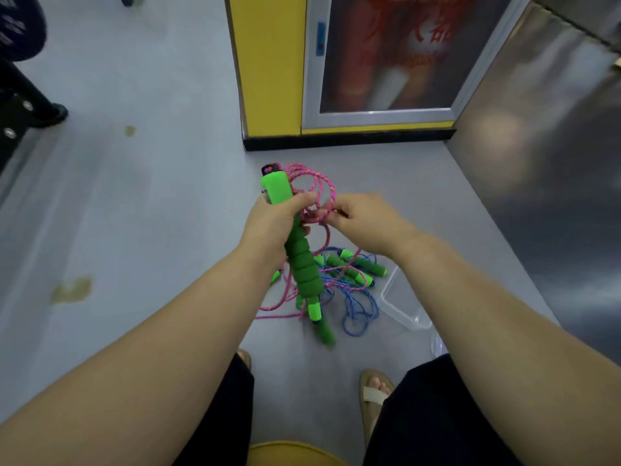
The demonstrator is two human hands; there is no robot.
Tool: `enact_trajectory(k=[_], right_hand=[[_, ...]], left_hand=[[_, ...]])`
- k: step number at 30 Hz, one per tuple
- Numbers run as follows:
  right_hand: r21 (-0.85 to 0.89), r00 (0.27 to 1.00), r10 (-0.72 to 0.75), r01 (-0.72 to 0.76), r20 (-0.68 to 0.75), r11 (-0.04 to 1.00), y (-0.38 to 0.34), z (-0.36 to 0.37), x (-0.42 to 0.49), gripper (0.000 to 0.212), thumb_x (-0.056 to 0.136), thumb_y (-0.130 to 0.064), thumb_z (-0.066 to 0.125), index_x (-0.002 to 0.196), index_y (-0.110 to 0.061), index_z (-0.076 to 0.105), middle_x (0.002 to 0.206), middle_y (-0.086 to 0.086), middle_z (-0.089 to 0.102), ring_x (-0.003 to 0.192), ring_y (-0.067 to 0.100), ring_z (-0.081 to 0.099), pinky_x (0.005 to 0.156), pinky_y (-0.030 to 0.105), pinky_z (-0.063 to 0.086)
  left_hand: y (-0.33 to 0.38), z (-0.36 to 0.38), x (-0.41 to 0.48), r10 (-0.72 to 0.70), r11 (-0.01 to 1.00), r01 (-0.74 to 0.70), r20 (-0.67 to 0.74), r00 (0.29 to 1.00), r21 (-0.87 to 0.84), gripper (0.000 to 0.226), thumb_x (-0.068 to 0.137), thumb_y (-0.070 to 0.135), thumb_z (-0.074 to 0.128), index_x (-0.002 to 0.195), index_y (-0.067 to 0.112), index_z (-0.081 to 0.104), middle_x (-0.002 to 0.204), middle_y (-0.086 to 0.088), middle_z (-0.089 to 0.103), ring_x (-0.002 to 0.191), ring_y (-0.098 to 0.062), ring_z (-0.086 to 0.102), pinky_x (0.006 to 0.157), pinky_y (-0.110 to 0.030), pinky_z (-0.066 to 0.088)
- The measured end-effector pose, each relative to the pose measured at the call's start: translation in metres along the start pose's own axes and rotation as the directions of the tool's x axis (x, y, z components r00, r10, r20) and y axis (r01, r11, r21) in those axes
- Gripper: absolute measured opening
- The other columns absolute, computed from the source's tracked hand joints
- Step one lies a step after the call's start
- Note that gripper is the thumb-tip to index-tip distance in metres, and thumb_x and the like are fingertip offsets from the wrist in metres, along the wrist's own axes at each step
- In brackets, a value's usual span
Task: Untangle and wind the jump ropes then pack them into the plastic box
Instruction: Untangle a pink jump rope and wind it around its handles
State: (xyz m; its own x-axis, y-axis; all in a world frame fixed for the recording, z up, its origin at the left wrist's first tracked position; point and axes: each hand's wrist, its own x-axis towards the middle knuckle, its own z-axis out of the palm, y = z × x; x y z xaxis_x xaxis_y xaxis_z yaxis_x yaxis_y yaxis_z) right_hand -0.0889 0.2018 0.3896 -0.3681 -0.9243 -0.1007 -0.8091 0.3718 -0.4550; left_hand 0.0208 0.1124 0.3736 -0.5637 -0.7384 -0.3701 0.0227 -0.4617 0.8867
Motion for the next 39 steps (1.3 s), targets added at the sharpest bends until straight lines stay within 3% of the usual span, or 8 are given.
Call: enact_trajectory(k=[5, 11, 17, 20, 22, 28, 35, 39], right_hand=[[-0.275, 0.992, -0.059, 0.087, 0.109, 0.958, -0.014, 0.005, -0.008, 0.032, 0.096, -0.04, 0.043, 0.094, -0.015, 0.063, 0.08, 0.006, 0.057, 0.075, 0.023, 0.049, 0.061, 0.029, 0.028], [0.283, 0.988, 0.115, -0.14, 0.103, 0.949, 0.013, 0.031, -0.024, 0.023, 0.089, -0.038, 0.057, 0.072, -0.024, 0.054, 0.067, -0.002, 0.054, 0.064, 0.014, 0.047, 0.061, 0.03, 0.036], [0.091, 0.894, 0.333, -0.375, 0.3, 0.923, 0.073, 0.066, -0.042, 0.021, 0.095, -0.029, 0.05, 0.091, -0.012, 0.061, 0.082, 0.008, 0.055, 0.08, 0.023, 0.049, 0.068, 0.028, 0.041], [0.41, 0.882, 0.439, -0.469, 0.171, 0.782, 0.083, 0.067, -0.039, 0.022, 0.097, -0.022, 0.046, 0.083, -0.013, 0.06, 0.085, 0.011, 0.063, 0.08, 0.023, 0.06, 0.075, 0.039, 0.051], [0.614, 0.874, 0.486, -0.392, 0.016, 0.685, 0.078, 0.057, -0.032, 0.027, 0.099, -0.02, 0.042, 0.075, -0.017, 0.055, 0.074, 0.005, 0.062, 0.062, 0.011, 0.064, 0.059, 0.031, 0.05], [0.649, 0.851, 0.371, -0.049, -0.371, 0.759, 0.033, 0.002, -0.009, 0.028, 0.1, -0.025, 0.039, 0.075, -0.021, 0.053, 0.064, 0.001, 0.054, 0.041, 0.0, 0.047, 0.042, 0.012, 0.036], [0.459, 0.932, 0.111, 0.064, -0.346, 0.886, -0.004, -0.002, -0.005, 0.032, 0.099, -0.02, 0.043, 0.083, 0.003, 0.057, 0.069, 0.019, 0.06, 0.057, 0.008, 0.051, 0.059, 0.029, 0.045], [0.704, 0.944, 0.157, 0.1, -0.291, 0.703, -0.003, 0.001, -0.006, 0.017, 0.097, -0.015, 0.047, 0.089, -0.008, 0.06, 0.072, 0.009, 0.061, 0.056, 0.005, 0.058, 0.06, 0.022, 0.054]], left_hand=[[-0.012, -0.008, -0.004, -0.116, 0.992, 0.113, 0.047, 0.992, 0.064, 0.022, 0.076, 0.011, 0.074, 0.079, 0.012, 0.052, 0.06, -0.001, 0.056, 0.048, -0.011, 0.052, 0.048, -0.022, 0.044], [0.0, -0.008, -0.003, -0.147, 0.969, 0.124, -0.094, 0.985, -0.213, 0.014, 0.083, -0.004, 0.054, 0.078, 0.009, 0.049, 0.062, -0.008, 0.051, 0.049, -0.015, 0.049, 0.04, -0.017, 0.042], [0.022, -0.008, -0.018, -0.175, 0.97, 0.17, -0.015, 0.984, -0.172, 0.018, 0.085, 0.003, 0.05, 0.07, 0.011, 0.049, 0.042, 0.002, 0.052, 0.037, -0.01, 0.05, 0.049, -0.021, 0.042], [0.021, -0.014, -0.023, -0.132, 0.989, 0.125, -0.086, 0.988, -0.081, 0.02, 0.082, -0.001, 0.053, 0.069, 0.012, 0.048, 0.043, 0.001, 0.05, 0.04, -0.012, 0.048, 0.05, -0.022, 0.04], [0.02, -0.02, -0.022, -0.039, 0.998, 0.047, -0.177, 0.983, 0.037, 0.022, 0.08, -0.002, 0.057, 0.069, 0.014, 0.047, 0.051, 0.0, 0.049, 0.046, -0.013, 0.045, 0.049, -0.022, 0.04], [0.013, -0.02, -0.02, 0.126, 0.934, -0.055, -0.183, 0.975, 0.354, 0.027, 0.077, 0.019, 0.073, 0.094, 0.013, 0.053, 0.078, -0.002, 0.058, 0.055, -0.01, 0.052, 0.053, -0.023, 0.046], [0.004, 0.005, -0.025, 0.066, 0.916, -0.147, 0.221, 0.973, 0.373, 0.034, 0.072, 0.005, 0.078, 0.083, 0.021, 0.049, 0.065, 0.007, 0.057, 0.047, -0.001, 0.052, 0.052, -0.017, 0.044], [-0.012, 0.006, -0.016, 0.024, 0.92, -0.065, 0.11, 0.994, 0.387, 0.022, 0.076, 0.002, 0.069, 0.083, 0.016, 0.054, 0.068, -0.002, 0.061, 0.046, -0.007, 0.05, 0.05, -0.02, 0.042]])
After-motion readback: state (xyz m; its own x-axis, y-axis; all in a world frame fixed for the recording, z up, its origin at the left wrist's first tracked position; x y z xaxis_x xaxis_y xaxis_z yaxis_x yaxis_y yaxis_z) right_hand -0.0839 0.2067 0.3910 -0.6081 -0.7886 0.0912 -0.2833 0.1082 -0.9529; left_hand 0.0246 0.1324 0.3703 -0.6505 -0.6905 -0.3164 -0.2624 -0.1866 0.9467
